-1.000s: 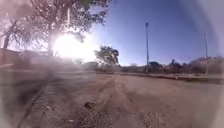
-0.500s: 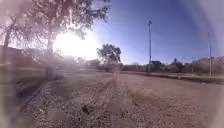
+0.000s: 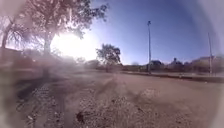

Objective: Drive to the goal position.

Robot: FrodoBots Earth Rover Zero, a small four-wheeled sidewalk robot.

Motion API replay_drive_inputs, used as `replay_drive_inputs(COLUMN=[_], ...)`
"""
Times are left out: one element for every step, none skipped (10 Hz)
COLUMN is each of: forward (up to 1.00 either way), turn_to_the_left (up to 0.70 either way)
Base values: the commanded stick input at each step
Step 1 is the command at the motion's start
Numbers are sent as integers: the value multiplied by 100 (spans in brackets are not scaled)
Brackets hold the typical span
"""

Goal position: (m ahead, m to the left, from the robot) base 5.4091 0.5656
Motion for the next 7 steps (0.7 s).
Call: replay_drive_inputs(forward=[50,50,50,50,50,50,50], turn_to_the_left=[0,0,0,0,0,0,0])
